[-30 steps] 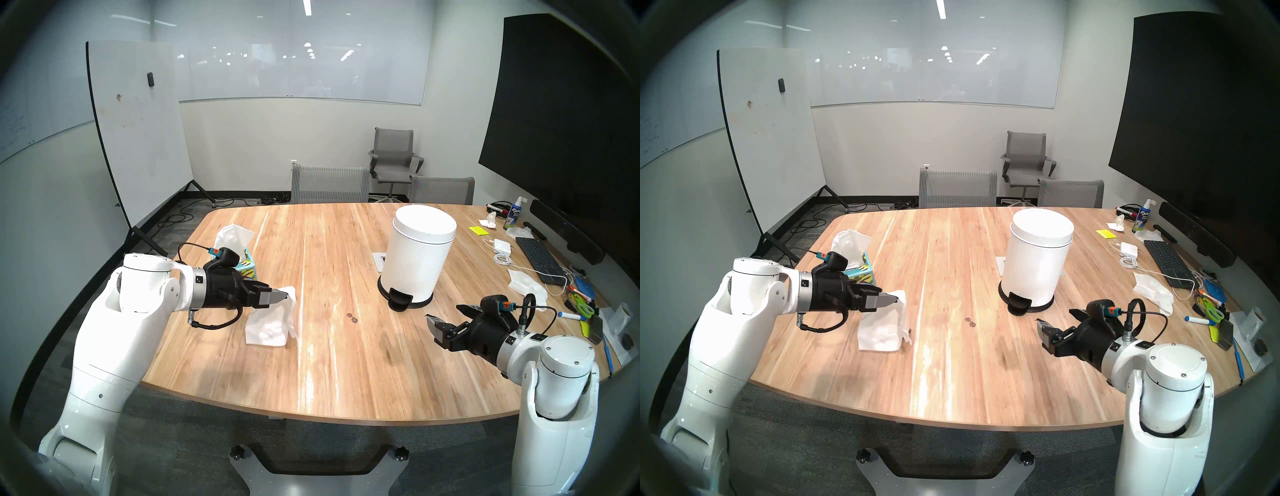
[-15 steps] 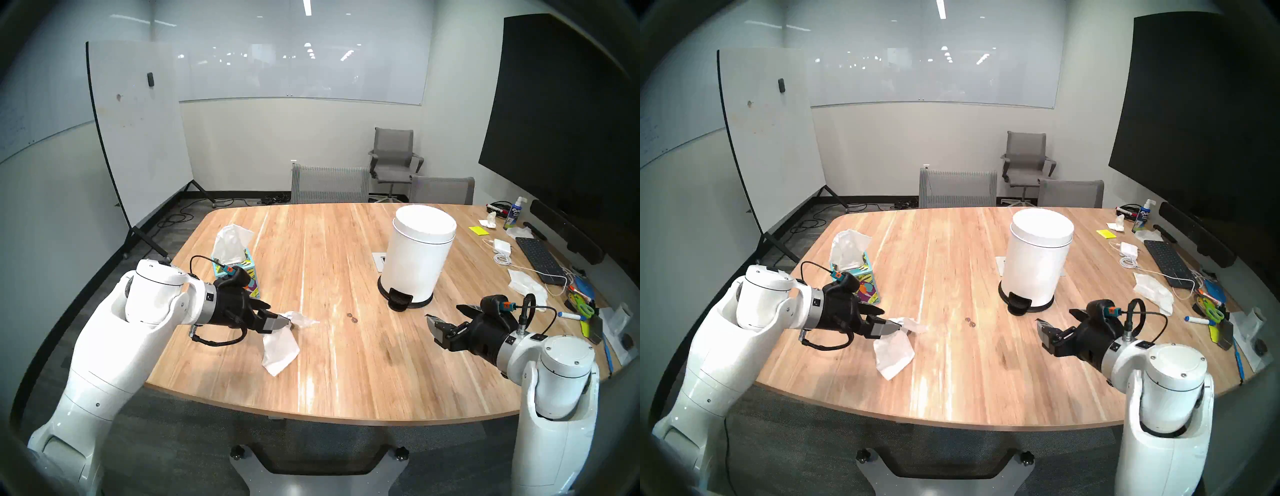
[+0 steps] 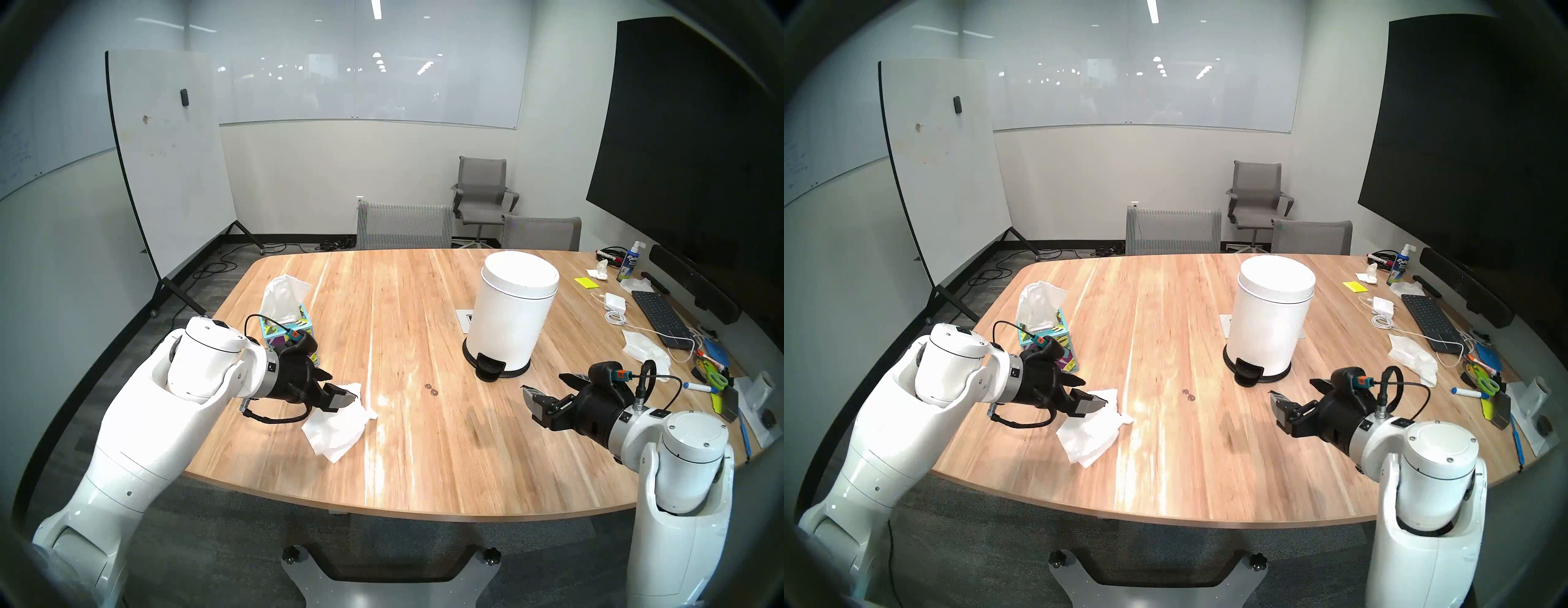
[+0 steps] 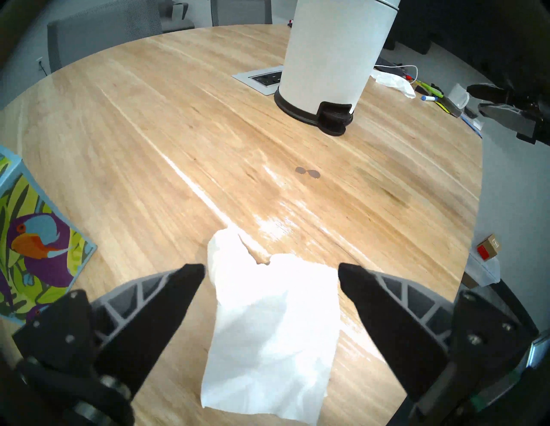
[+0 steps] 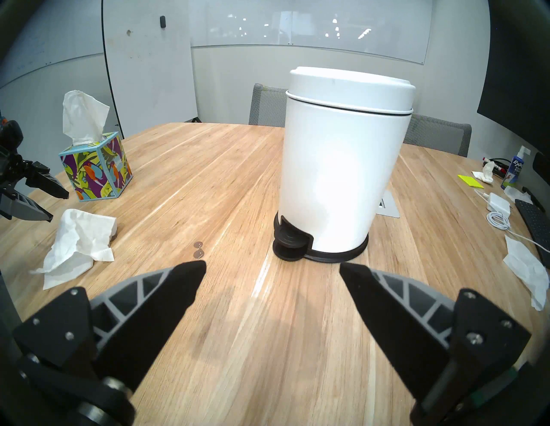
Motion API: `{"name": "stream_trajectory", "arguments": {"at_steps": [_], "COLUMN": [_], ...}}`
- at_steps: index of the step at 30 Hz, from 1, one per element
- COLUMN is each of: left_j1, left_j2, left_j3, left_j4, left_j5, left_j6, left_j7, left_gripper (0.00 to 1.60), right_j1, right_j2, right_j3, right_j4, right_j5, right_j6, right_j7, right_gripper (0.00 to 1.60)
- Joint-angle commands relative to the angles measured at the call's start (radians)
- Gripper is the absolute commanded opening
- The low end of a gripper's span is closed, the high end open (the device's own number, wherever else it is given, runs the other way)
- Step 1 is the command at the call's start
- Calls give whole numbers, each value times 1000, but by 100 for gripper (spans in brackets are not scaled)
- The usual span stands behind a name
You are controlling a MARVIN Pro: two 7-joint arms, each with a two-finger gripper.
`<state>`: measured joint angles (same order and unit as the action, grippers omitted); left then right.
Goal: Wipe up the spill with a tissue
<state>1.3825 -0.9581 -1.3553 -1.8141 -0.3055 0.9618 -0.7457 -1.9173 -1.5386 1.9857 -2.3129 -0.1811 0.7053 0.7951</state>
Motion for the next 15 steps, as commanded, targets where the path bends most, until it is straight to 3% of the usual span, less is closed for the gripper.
{"name": "stream_trajectory", "arguments": {"at_steps": [1, 15], "left_j1": [7, 109], "left_j2": [29, 76], "left_j3": [-45, -64], "left_j4": [-61, -103], "left_j5": [-42, -26], "left_j6": [-2, -2], "left_j7": [-32, -23], "left_gripper": [160, 160], "right_j1": [1, 1], "right_j2": [1, 1], "right_j3": [2, 2], "right_j4": [-18, -18], "right_j5": [1, 1], "right_j6": [-1, 0], "right_j7": [0, 0], "right_gripper": [160, 160]}}
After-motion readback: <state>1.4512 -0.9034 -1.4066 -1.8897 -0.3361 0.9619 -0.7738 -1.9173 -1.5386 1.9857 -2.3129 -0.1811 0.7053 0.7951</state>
